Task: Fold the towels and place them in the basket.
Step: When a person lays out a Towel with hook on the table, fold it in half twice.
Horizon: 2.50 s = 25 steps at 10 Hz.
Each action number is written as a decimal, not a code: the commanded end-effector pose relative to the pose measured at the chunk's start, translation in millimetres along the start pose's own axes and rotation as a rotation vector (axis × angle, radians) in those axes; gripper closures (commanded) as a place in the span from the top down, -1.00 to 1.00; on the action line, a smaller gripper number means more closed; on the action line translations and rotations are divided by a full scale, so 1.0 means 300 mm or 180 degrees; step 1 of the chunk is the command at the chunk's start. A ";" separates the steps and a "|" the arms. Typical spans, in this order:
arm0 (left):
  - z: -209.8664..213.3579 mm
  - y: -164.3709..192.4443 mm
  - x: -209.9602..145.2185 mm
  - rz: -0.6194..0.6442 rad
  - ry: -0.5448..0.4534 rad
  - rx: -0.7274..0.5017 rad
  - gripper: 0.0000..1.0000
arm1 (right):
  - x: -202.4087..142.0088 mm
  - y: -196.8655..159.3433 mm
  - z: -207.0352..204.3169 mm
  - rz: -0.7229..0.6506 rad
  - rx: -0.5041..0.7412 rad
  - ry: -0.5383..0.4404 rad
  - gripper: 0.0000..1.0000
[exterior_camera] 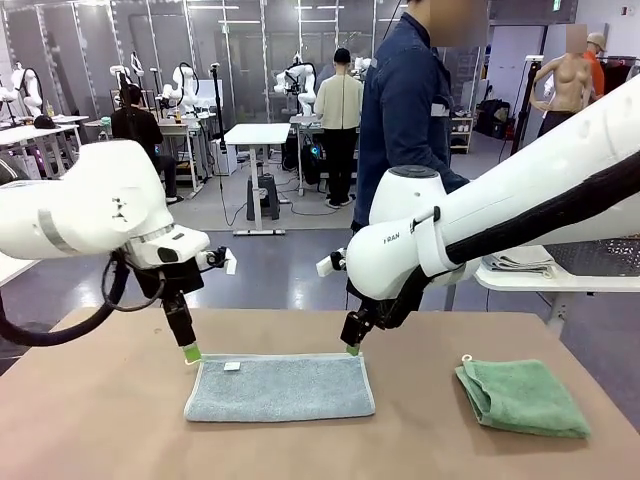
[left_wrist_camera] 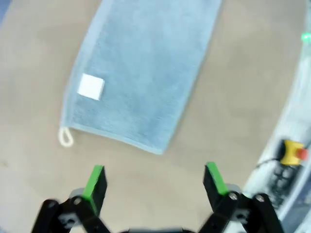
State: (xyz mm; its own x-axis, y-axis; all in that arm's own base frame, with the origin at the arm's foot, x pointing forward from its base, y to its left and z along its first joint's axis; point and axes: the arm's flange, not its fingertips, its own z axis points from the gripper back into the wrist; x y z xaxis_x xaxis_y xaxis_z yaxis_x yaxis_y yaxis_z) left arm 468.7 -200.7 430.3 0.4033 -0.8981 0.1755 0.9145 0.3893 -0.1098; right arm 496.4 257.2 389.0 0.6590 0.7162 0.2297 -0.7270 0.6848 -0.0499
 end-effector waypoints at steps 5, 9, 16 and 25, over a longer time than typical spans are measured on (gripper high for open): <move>-0.047 0.050 0.028 -0.0048 -0.0025 0.0041 1.00 | 0.000 0.000 0.000 0.0000 0.0000 0.0000 1.00; 0.313 -0.068 -0.023 0.0111 -0.0100 0.0211 1.00 | -0.041 -0.009 -0.091 -0.1335 -0.0065 -0.0051 1.00; 0.883 -0.376 -0.308 0.0931 -0.0745 0.0617 1.00 | -0.036 -0.058 -0.283 -0.2474 -0.0159 0.0076 1.00; 1.242 -0.700 -0.569 0.1438 -0.1292 0.1474 1.00 | 0.004 0.012 -0.310 -0.2528 -0.0290 0.0462 1.00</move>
State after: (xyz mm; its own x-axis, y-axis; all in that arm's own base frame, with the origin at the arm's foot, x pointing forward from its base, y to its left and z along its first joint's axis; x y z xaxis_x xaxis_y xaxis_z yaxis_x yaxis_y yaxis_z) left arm 221.6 -56.5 788.4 0.6274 -0.5486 0.5526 0.5737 0.8055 0.1483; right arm 508.2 264.3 299.2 0.9946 0.0517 0.0900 -0.0540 0.9983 0.0227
